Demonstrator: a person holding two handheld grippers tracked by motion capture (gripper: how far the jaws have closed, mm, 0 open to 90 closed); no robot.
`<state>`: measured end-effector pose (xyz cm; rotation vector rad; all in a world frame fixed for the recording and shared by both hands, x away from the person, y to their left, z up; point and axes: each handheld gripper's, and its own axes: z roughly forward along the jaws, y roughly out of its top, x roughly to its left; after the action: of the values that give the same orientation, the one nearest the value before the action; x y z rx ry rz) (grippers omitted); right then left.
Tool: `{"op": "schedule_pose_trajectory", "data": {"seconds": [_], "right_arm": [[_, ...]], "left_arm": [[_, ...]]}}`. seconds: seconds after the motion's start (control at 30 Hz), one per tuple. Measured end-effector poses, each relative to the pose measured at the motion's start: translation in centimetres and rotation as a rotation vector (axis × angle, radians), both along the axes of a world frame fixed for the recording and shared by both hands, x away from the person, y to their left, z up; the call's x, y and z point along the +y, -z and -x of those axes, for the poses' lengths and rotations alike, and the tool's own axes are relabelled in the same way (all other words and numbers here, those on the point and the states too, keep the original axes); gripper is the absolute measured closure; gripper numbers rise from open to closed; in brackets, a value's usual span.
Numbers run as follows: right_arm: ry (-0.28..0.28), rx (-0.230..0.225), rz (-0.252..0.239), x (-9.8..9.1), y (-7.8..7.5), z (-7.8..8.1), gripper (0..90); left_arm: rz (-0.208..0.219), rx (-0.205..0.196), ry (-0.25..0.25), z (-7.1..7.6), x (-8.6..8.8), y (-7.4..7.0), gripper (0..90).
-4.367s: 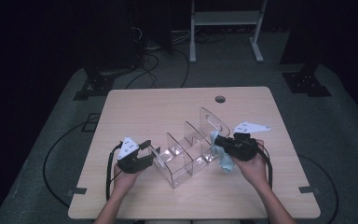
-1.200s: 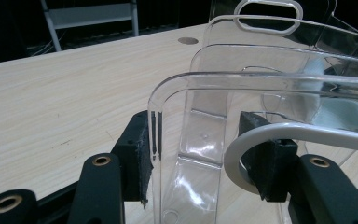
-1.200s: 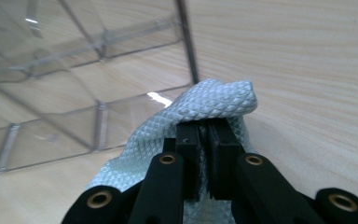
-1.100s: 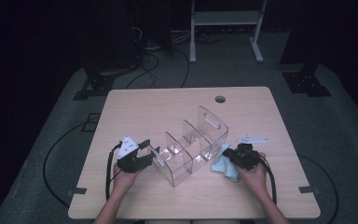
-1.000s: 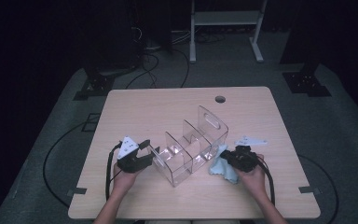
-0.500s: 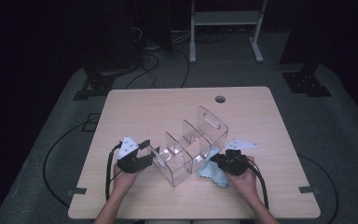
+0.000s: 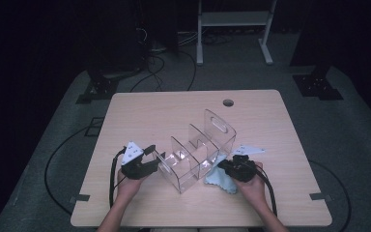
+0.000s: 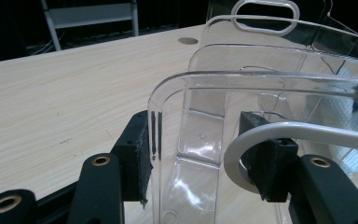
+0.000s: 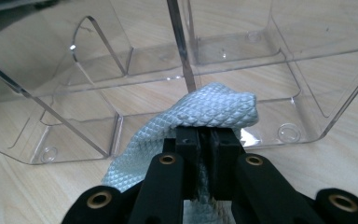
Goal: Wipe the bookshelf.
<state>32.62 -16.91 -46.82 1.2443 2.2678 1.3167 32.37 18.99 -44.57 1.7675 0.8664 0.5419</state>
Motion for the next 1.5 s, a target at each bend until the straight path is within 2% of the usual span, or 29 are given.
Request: {"op": "schedule_pose_trajectory", "data": {"seconds": [0.17, 0.2, 0.27, 0.47, 0.63, 0.73, 0.87, 0.97, 1.1, 1.33, 1.5], "right_arm": [[0.001, 0.035, 0.012, 0.2, 1.2, -0.3, 84.0], [0.003, 0.054, 0.009, 0.2, 1.4, -0.4, 84.0], [0.004, 0.059, 0.011, 0.2, 1.6, -0.4, 84.0], [0.001, 0.010, -0.006, 0.1, 0.3, 0.2, 84.0], [0.001, 0.050, 0.010, 0.3, 1.6, -0.2, 83.9], [0.002, 0.051, 0.006, 0.2, 1.1, -0.1, 83.7], [-0.030, 0.012, -0.017, 0.4, -0.3, 1.1, 83.8], [-0.090, -0.019, -0.016, 1.8, -1.3, 2.6, 83.8], [-0.127, -0.023, -0.003, 3.0, -1.5, 3.1, 83.8], [-0.138, -0.015, -0.022, 3.7, -1.4, 3.2, 83.8], [-0.150, -0.010, 0.008, 4.8, -0.6, 3.2, 83.9]], "left_arm": [[-0.002, -0.002, 0.001, 0.0, 0.0, 0.0, 46.2], [-0.002, -0.002, 0.002, 0.0, 0.0, 0.0, 46.1], [-0.002, -0.002, 0.003, 0.0, 0.1, 0.0, 46.1], [0.000, 0.000, 0.001, 0.0, 0.0, 0.0, 45.9], [-0.001, 0.002, 0.000, 0.0, 0.0, 0.0, 46.0], [0.002, 0.002, 0.000, 0.0, 0.0, 0.0, 46.0], [-0.001, 0.001, 0.003, 0.0, 0.1, 0.0, 45.9], [0.000, 0.002, 0.001, 0.0, 0.0, 0.0, 45.8], [0.001, 0.004, -0.003, 0.0, 0.0, 0.0, 45.7], [0.001, 0.005, -0.003, -0.1, 0.0, 0.0, 45.5], [-0.006, 0.001, -0.008, 0.0, 0.0, 0.0, 45.0]]}}
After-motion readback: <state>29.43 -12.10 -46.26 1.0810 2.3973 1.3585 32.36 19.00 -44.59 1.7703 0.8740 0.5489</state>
